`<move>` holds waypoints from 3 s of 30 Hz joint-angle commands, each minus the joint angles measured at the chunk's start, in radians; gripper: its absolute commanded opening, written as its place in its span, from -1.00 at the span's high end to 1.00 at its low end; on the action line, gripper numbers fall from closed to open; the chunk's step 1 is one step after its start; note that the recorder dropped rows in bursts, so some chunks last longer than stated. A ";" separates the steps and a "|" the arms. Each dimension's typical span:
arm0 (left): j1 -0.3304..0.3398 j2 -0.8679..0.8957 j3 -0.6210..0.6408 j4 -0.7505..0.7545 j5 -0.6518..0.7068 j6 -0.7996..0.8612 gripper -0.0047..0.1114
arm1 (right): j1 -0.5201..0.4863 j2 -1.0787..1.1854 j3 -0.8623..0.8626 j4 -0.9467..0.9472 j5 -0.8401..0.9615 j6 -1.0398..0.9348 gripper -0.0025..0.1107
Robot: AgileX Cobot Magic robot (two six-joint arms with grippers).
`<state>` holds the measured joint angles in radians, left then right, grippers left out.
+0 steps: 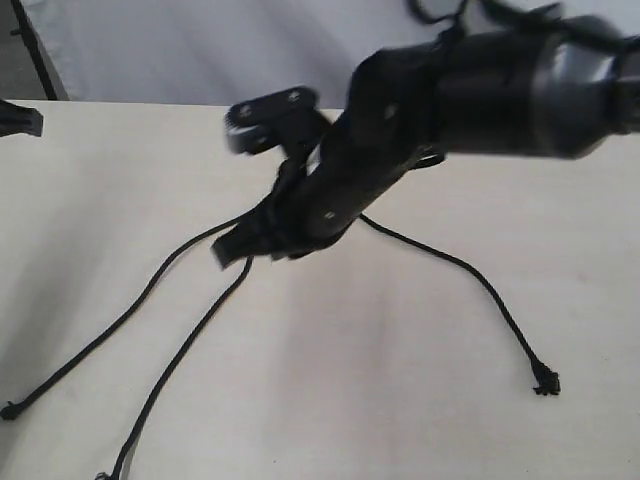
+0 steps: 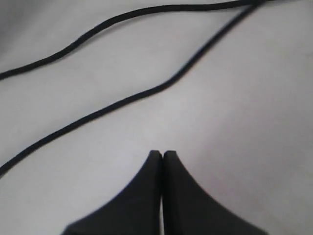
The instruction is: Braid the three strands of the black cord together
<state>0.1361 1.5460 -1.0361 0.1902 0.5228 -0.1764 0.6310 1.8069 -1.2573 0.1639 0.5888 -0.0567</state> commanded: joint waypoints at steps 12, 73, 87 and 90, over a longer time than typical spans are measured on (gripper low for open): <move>0.062 -0.005 0.048 -0.045 -0.162 -0.010 0.91 | 0.243 0.396 -0.398 -0.094 0.198 0.295 -0.10; 0.062 -0.005 0.051 -0.071 -0.158 -0.010 0.91 | -0.300 0.363 -0.167 -0.637 0.353 0.306 0.96; 0.062 -0.005 0.051 -0.094 -0.158 -0.010 0.91 | -0.242 0.361 -0.071 -0.252 0.363 0.066 0.96; 0.062 -0.005 0.051 -0.094 -0.158 -0.010 0.91 | -0.162 0.350 -0.071 0.028 0.393 -0.208 0.96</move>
<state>0.1966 1.5459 -0.9915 0.1118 0.3724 -0.1821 0.3832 2.1293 -1.3613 -0.1980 0.9493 -0.0340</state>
